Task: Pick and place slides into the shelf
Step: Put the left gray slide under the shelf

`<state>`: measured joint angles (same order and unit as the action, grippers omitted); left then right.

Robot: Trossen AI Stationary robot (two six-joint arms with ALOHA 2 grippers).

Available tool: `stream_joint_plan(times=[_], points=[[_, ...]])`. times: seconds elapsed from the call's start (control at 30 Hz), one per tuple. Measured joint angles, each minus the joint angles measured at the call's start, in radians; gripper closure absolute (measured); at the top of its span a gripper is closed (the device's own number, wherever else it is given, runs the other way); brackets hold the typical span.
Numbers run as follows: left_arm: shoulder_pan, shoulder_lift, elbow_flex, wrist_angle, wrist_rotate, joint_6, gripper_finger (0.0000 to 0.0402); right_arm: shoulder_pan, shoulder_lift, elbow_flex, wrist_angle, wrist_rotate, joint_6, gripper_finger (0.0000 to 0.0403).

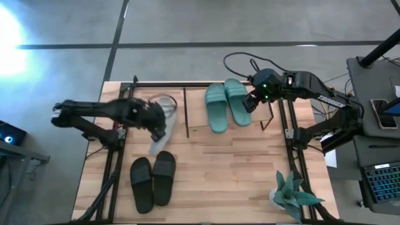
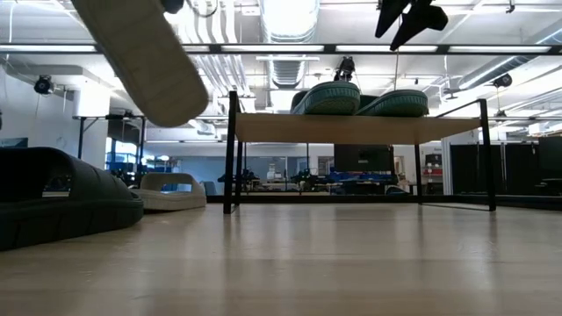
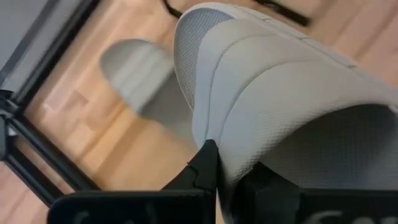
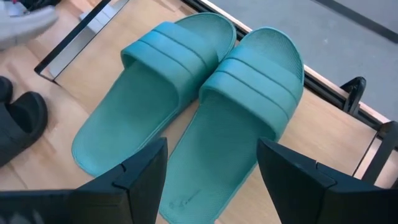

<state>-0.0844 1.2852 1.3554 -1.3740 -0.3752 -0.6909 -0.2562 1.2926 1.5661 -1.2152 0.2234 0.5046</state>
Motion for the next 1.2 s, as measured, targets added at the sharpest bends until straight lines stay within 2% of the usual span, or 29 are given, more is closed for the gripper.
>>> stream_joint_plan(times=[0.17, 0.37, 0.73, 0.97, 1.2], points=[[-0.130, 0.174, 0.140, -0.092, -0.021, -0.143, 0.0401, 0.000, -0.002, 0.000, -0.001, -0.004, -0.018, 0.0165], [-0.219, 0.382, 0.312, -0.163, 0.000, -0.261, 0.0401, 0.000, -0.022, 0.000, -0.013, 0.002, -0.069, 0.0168], [-0.308, 0.679, 0.669, -0.164, -0.010, -0.301, 0.0402, 0.003, -0.120, 0.000, -0.071, 0.002, -0.052, 0.0173], [-0.337, 0.828, 0.757, -0.161, -0.036, -0.331, 0.0402, 0.003, -0.174, 0.000, -0.071, 0.005, -0.034, 0.0172], [-0.325, 0.960, 0.767, -0.148, -0.047, -0.351, 0.0402, 0.003, -0.177, 0.000, -0.097, 0.005, -0.078, 0.0172]])
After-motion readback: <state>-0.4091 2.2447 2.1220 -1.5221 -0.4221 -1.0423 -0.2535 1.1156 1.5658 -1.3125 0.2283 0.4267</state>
